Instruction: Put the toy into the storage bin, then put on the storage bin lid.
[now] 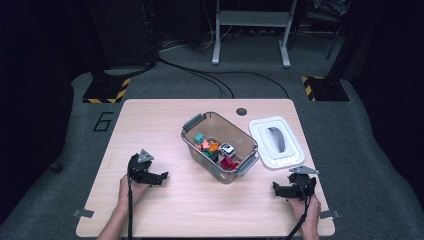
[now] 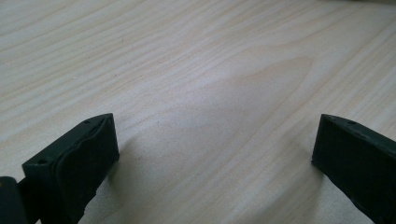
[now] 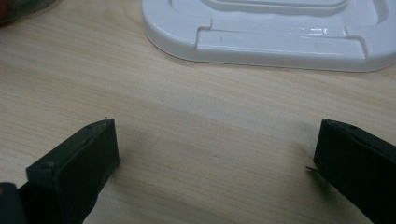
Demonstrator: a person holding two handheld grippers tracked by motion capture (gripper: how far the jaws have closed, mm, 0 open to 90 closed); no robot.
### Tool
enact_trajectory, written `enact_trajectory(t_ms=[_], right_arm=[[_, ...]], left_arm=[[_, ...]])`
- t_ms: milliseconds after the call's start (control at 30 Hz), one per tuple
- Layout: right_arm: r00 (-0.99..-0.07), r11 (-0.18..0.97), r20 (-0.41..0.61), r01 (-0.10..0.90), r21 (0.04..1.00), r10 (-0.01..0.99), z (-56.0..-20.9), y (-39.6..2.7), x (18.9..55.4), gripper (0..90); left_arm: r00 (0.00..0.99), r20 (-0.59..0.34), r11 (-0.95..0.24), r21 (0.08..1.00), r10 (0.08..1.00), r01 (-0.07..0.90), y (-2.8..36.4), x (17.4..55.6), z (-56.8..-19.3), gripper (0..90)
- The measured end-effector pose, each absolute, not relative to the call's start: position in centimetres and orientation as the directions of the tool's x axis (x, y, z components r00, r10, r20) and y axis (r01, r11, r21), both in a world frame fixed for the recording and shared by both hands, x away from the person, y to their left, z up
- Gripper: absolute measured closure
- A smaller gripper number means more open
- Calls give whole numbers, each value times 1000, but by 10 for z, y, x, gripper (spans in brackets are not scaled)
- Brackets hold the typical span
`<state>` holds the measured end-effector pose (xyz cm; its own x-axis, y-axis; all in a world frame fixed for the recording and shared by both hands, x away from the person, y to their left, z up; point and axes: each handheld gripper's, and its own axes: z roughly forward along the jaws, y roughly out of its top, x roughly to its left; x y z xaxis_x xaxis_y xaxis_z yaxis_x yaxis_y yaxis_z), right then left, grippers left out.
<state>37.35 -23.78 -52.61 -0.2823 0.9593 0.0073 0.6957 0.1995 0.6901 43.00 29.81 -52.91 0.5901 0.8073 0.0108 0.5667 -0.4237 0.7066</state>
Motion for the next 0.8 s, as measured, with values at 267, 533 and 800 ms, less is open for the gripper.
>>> enact_trajectory(t_ms=[267, 533, 800], right_arm=[[-299, 206, 12, 686, 698, 954, -518, -238, 379, 0], [-325, 223, 10, 671, 707, 946, -496, -232, 400, 0], [-340, 223, 32, 681, 698, 940, -490, -234, 428, 0]], left_arm=[[600, 7, -425, 712, 800, 559, 299, 431, -530, 3], [602, 11, -430, 710, 798, 558, 299, 431, -530, 2], [604, 10, -430, 712, 797, 556, 299, 431, -530, 2]])
